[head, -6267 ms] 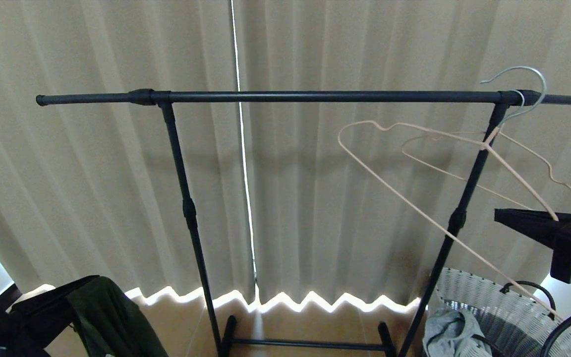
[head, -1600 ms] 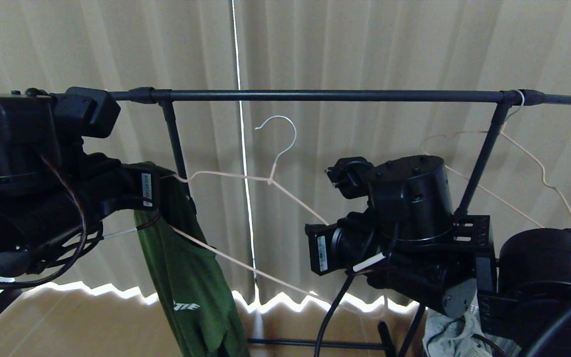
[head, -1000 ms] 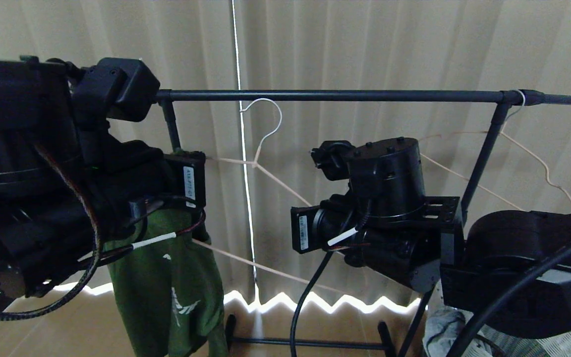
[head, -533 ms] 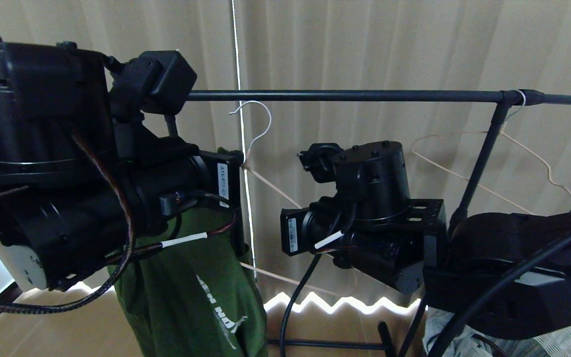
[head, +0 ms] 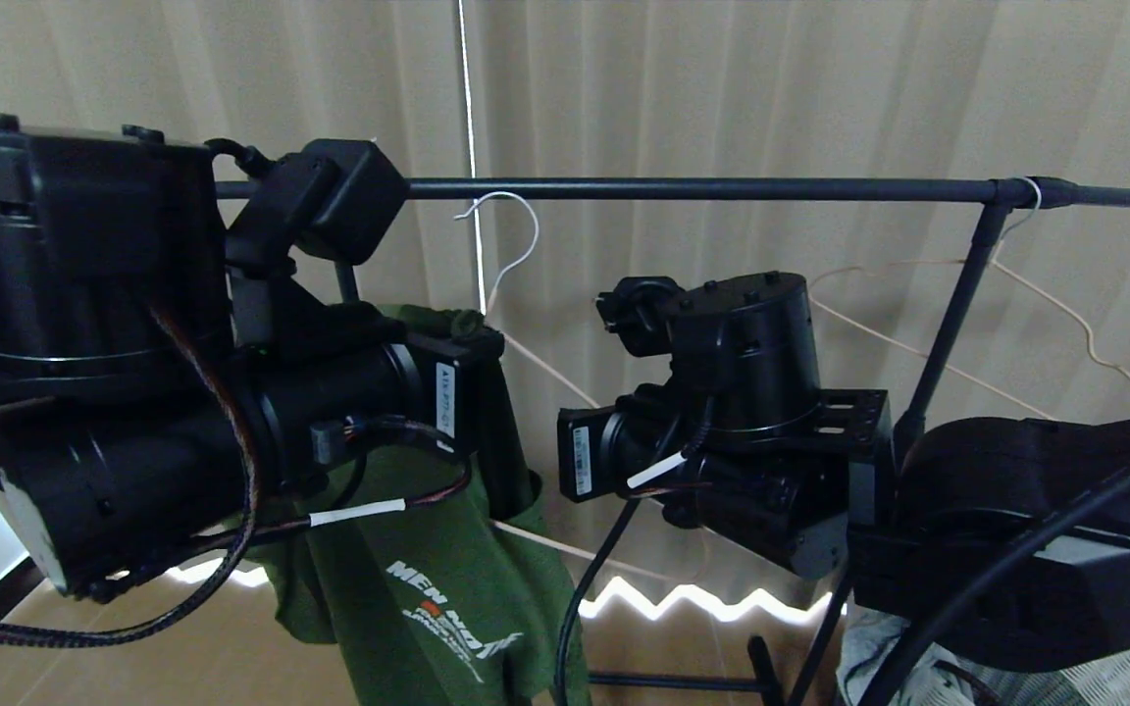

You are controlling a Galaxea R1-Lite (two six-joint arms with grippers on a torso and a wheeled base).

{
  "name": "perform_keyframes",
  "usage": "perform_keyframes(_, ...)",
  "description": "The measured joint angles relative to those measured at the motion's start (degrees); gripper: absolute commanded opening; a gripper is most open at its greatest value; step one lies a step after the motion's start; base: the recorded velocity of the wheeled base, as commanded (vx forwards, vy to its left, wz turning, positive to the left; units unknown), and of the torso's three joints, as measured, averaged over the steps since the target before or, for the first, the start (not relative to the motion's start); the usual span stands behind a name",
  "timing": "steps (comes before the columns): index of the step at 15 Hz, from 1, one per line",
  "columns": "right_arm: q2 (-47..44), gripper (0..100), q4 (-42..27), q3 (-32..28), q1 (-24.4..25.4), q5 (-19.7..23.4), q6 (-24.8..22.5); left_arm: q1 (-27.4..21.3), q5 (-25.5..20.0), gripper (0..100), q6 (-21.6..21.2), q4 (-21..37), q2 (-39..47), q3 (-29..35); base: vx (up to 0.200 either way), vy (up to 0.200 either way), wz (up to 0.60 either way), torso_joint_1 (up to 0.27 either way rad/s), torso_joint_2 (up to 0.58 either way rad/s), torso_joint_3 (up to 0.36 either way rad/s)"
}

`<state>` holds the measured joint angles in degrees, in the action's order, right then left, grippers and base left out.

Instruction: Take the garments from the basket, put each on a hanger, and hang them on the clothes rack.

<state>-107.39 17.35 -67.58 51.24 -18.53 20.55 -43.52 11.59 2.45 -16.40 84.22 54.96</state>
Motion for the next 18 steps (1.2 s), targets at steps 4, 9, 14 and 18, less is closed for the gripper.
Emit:
perform_keyframes(4,1.60,0,0.02,0.20,0.06,-0.18,-0.09,0.00,0.00,100,-0.02,2.19,-2.00,-1.40,0.000,0.000,0.00,0.000,0.00,0.000)
perform_keyframes(9,4.44,0,-0.02,1.46,0.00,-0.29,-1.27,0.28,-0.10,100,-3.54,2.04,-4.71,-4.13,0.000,0.000,0.00,0.000,0.00,0.000)
perform_keyframes(14,9.55,0,0.02,5.63,-2.27,-0.35,-4.92,0.61,-0.27,100,-6.39,1.79,-8.51,-6.69,0.000,0.000,0.00,0.000,0.00,0.000)
perform_keyframes(18,13.23,0,0.09,9.13,-6.34,-0.33,-10.08,0.63,-0.98,100,-10.68,1.73,-11.68,-8.37,0.000,0.000,0.00,0.000,0.00,0.000)
